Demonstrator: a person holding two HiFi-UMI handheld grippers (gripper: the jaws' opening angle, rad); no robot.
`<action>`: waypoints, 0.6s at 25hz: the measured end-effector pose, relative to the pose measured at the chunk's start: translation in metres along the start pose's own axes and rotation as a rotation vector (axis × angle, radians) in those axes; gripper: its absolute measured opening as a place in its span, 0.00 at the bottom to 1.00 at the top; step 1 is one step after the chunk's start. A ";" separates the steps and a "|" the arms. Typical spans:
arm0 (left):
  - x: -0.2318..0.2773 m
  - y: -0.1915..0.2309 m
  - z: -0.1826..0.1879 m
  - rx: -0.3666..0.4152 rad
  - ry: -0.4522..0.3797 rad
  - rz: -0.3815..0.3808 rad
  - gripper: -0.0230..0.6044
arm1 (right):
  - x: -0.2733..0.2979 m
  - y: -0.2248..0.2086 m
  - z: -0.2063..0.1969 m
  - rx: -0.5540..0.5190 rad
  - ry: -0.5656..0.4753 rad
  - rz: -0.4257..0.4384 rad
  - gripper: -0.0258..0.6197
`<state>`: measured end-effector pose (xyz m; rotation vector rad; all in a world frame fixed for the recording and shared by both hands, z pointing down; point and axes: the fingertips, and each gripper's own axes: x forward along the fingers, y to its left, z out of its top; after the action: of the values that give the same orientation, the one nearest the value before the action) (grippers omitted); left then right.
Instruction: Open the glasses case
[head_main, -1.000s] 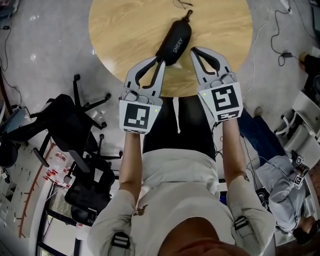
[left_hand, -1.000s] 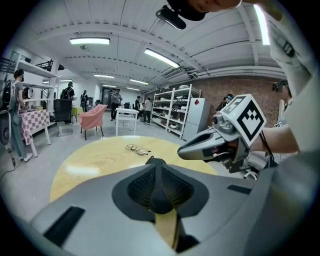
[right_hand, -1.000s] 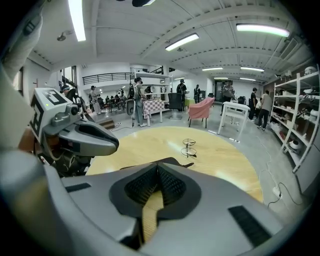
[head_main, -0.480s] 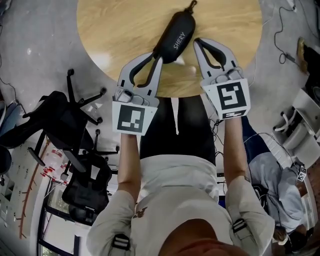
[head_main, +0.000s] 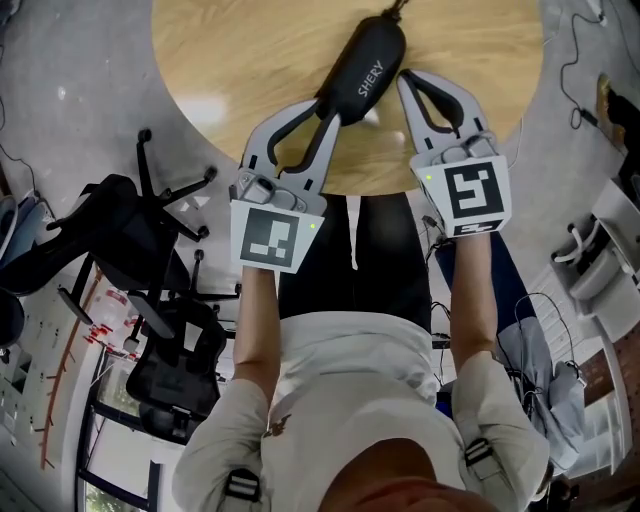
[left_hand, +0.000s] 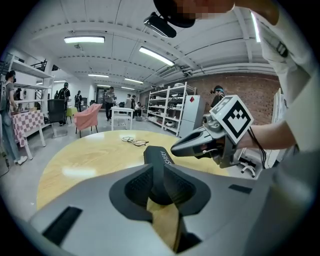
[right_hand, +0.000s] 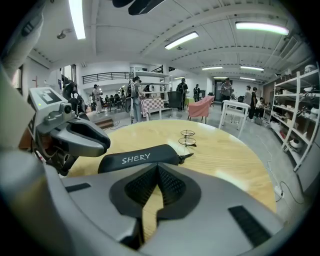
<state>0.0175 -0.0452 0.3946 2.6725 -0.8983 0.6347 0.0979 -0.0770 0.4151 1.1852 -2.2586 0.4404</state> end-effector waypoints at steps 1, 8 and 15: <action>0.000 0.000 -0.001 -0.001 0.001 -0.002 0.14 | 0.001 0.000 0.001 0.000 -0.001 0.002 0.07; -0.003 0.001 -0.003 -0.007 -0.001 -0.003 0.19 | 0.007 0.006 0.006 -0.014 -0.004 0.023 0.07; -0.007 0.004 -0.003 -0.018 -0.005 0.013 0.24 | 0.007 0.009 0.024 -0.037 -0.030 0.040 0.07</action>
<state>0.0091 -0.0435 0.3943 2.6560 -0.9188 0.6198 0.0800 -0.0889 0.3999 1.1372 -2.3092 0.3963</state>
